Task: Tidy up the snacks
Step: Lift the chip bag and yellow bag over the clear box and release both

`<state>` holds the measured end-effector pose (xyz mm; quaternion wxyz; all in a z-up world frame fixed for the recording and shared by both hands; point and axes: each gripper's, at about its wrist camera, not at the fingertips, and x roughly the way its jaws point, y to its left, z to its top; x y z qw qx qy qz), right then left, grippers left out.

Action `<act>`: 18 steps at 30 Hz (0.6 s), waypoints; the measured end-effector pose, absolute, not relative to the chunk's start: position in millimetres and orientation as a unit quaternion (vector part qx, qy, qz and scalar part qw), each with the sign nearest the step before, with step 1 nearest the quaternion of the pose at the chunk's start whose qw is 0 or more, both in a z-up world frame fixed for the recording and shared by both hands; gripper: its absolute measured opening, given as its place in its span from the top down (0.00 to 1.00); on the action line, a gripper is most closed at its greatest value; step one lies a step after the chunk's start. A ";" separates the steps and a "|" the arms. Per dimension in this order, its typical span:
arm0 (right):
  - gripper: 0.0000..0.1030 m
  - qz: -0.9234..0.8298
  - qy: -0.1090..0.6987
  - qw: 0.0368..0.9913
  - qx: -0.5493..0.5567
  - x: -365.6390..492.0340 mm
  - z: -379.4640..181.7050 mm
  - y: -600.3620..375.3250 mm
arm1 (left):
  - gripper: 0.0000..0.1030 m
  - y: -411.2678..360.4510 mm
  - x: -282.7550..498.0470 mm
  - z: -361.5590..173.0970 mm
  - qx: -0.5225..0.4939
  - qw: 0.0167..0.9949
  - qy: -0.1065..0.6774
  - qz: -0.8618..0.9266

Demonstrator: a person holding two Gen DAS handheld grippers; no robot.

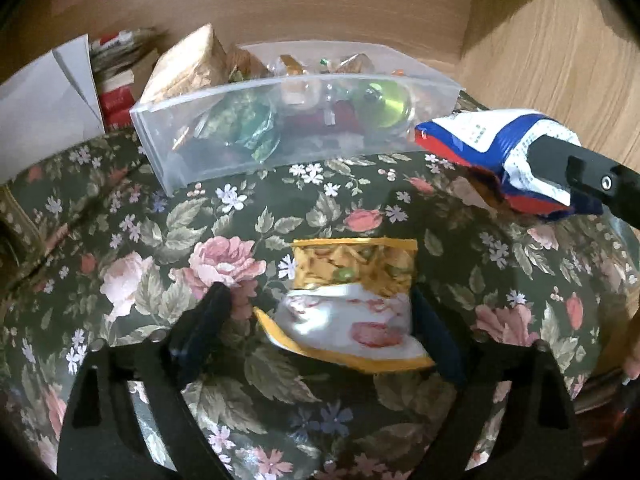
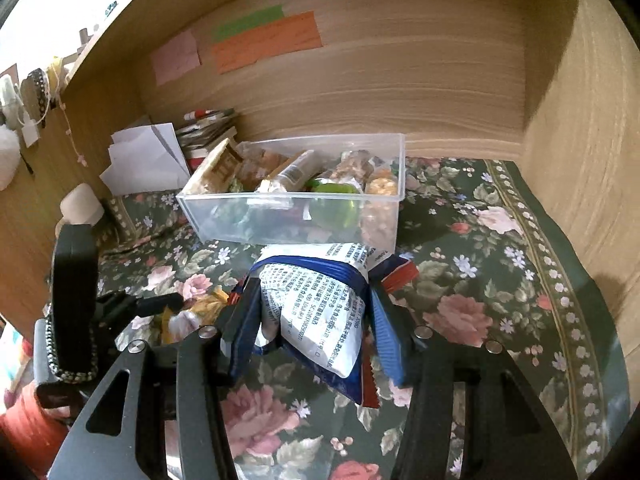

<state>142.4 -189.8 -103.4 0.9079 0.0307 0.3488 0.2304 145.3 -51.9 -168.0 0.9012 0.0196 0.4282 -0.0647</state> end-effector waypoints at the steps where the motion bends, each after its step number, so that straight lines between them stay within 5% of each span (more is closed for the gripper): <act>1: 0.53 0.230 0.349 0.908 0.032 142.4 -104.1 -190.7 | 0.26 -53.0 145.5 -167.8 0.022 0.901 0.428 -0.066; 15: 0.53 0.227 0.329 0.916 0.041 145.4 -93.8 -198.6 | 0.92 -54.6 151.4 -126.5 0.032 0.917 0.387 -0.089; 18: 0.53 0.227 0.322 0.918 0.042 147.1 -88.8 -198.6 | 0.93 -50.1 152.9 -120.5 0.032 0.920 0.381 -0.084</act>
